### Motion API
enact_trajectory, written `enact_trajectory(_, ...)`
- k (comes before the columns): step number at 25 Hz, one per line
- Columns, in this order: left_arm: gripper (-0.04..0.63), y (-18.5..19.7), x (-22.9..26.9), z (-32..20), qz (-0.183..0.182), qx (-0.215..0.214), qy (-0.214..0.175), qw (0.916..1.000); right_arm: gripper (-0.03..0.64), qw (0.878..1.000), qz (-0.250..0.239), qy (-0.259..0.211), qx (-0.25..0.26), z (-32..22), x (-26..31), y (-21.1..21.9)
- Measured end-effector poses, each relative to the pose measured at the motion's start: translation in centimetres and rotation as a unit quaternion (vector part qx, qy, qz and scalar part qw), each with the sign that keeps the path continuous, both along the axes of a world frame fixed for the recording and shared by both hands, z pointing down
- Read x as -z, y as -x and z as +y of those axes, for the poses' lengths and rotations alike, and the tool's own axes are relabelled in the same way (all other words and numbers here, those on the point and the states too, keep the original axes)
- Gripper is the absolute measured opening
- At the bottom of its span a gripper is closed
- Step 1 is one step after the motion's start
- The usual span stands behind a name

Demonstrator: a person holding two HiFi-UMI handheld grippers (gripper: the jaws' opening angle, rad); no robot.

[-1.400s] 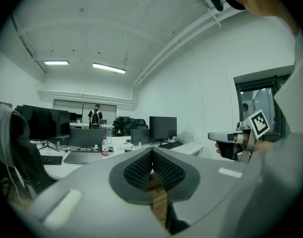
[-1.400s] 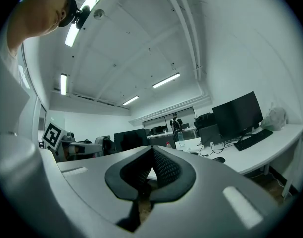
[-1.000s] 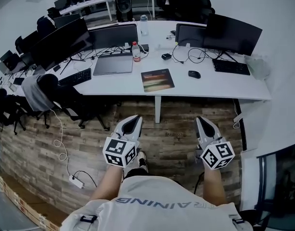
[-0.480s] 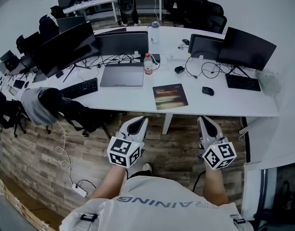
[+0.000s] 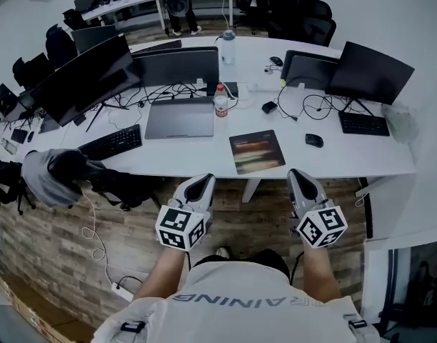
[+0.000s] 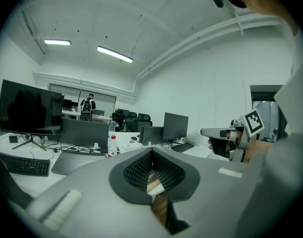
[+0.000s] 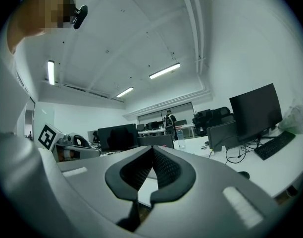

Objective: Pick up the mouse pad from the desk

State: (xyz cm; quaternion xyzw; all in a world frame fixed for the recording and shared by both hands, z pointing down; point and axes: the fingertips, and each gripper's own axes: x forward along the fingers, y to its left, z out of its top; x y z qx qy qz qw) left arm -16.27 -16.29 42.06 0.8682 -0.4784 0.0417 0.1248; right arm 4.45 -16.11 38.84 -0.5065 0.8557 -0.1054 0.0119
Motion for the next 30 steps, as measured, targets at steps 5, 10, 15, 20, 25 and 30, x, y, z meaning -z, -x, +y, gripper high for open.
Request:
enact_trajectory(5,0.002,-0.9,-0.6,-1.9,0.000,0.007,0.007,1.0000,0.015,1.000,-0.004,-0.001,0.004,-2.4,-0.3,-1.1)
enact_trajectory(10,0.002,-3.6,-1.7,-4.1,-0.005,0.023,0.021,0.9995,0.015,1.000,-0.013,0.014,0.019,-5.6,-1.9,-3.7)
enact_trajectory(15,0.002,-8.6,-1.5,-8.3,-0.011,0.044,0.022,0.9987,0.015,0.999,-0.020,0.016,0.043,-10.8,-2.2,-8.5)
enact_trajectory(20,0.002,-13.8,-1.5,-12.2,-0.017,0.057,0.027,0.9979,0.015,0.998,-0.016,0.012,0.060,-15.5,-2.6,-13.4)
enact_trajectory(25,0.003,-15.3,-2.6,-14.2,-0.029,0.089,0.043,0.9947,0.015,0.996,-0.028,0.034,0.081,-18.9,-4.4,-15.3)
enact_trajectory(30,0.002,-13.3,-4.5,-15.1,-0.031,0.116,0.061,0.9909,0.015,0.993,-0.027,0.059,0.095,-20.4,-6.7,-14.3)
